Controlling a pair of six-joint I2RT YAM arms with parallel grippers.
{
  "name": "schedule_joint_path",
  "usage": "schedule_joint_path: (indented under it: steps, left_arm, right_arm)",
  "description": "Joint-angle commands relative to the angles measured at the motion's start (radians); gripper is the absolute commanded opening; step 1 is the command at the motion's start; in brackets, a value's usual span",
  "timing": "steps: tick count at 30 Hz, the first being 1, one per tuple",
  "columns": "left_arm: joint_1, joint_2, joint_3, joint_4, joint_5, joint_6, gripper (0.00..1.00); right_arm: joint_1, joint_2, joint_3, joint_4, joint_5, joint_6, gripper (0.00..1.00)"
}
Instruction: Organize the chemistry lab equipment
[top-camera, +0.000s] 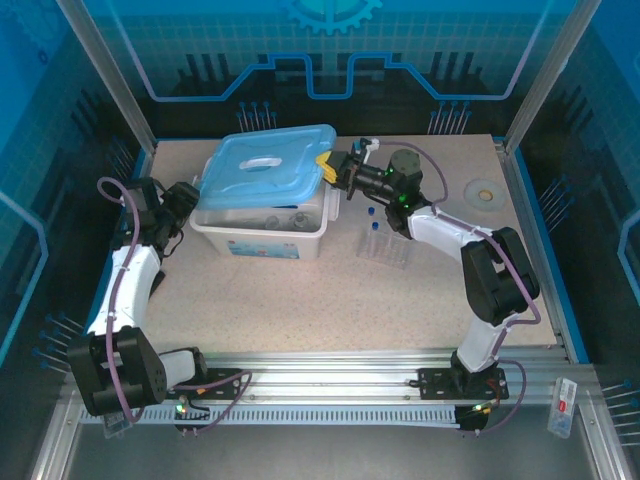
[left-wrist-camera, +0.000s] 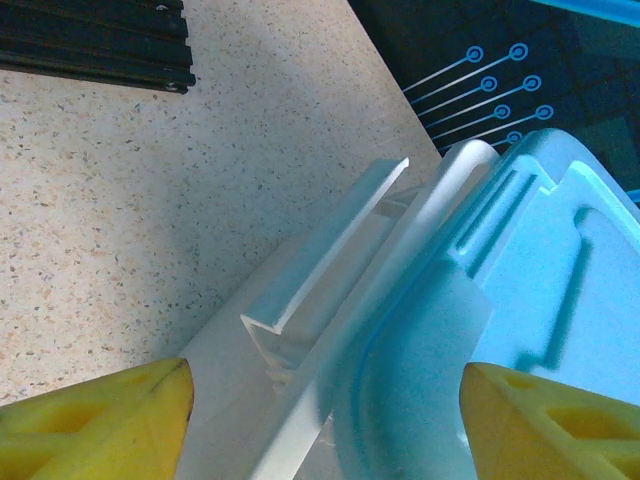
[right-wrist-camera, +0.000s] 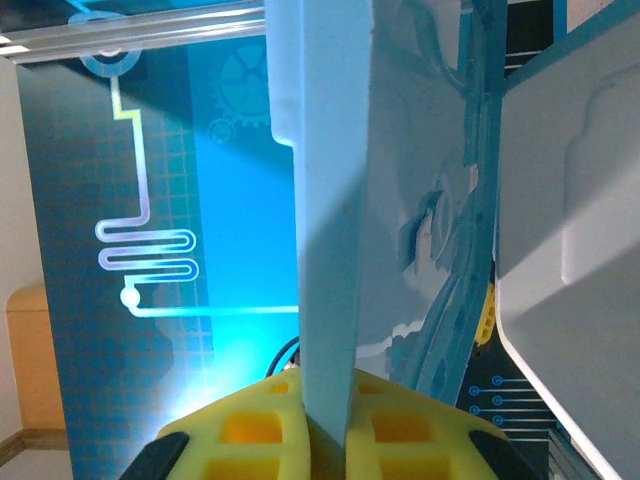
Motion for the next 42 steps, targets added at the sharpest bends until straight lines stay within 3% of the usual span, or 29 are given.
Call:
schedule_joint_path:
  steps: [1, 25, 42]
  left_arm:
    - [0.008, 0.002, -0.002, -0.005, -0.016, 0.004, 0.71]
    - [0.008, 0.007, -0.085, 0.037, -0.034, -0.001, 0.71]
    - [0.002, 0.020, -0.088, 0.041, -0.037, 0.007, 0.71]
  right_arm:
    - [0.024, -0.003, 0.049, -0.001, -0.022, -0.030, 0.12]
    - [0.046, 0.042, 0.049, 0.053, -0.057, 0.003, 0.12]
    - [0.022, -0.041, -0.040, 0.076, -0.065, 0.013, 0.13]
